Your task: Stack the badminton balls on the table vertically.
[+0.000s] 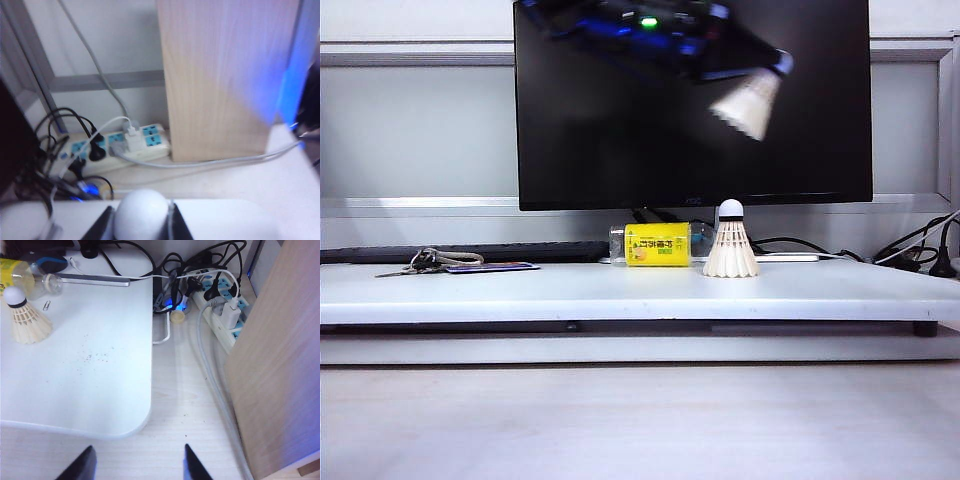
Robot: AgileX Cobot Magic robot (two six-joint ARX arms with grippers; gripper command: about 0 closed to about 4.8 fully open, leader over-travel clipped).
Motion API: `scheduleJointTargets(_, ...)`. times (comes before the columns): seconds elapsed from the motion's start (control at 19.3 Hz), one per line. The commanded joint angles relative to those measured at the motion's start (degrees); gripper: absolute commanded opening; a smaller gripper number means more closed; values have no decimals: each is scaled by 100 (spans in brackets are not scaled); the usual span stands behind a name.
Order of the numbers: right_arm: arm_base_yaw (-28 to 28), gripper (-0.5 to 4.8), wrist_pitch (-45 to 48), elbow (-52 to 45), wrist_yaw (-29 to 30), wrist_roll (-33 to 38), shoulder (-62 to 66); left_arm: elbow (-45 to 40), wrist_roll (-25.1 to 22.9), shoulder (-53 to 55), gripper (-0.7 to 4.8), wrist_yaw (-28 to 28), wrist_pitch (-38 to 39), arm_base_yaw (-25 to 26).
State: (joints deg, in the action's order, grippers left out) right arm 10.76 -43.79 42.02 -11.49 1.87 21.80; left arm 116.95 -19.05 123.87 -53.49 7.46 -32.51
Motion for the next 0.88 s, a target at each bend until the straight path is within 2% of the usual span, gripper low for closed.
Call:
scheduleJointTargets(0.05, 2, 229, 140, 9, 4, -20, -2, -9, 581, 79, 85, -435, -48, 205)
scheduleJointTargets(0.36, 2, 229, 162, 2, 2, -17, -2, -20, 920, 404, 95, -553, -223, 221)
scheduleJointTargets(0.42, 2, 229, 160, 2, 2, -17, -2, -37, 1259, 509, 127, -542, -549, 219)
scheduleJointTargets(0.62, 2, 229, 157, 2, 2, -17, -2, -291, 1639, 540, 127, -415, -1344, 195)
scheduleJointTargets(0.88, 2, 229, 160, 0, 2, -20, 2, -317, 1681, 627, 127, -310, -1440, 195)
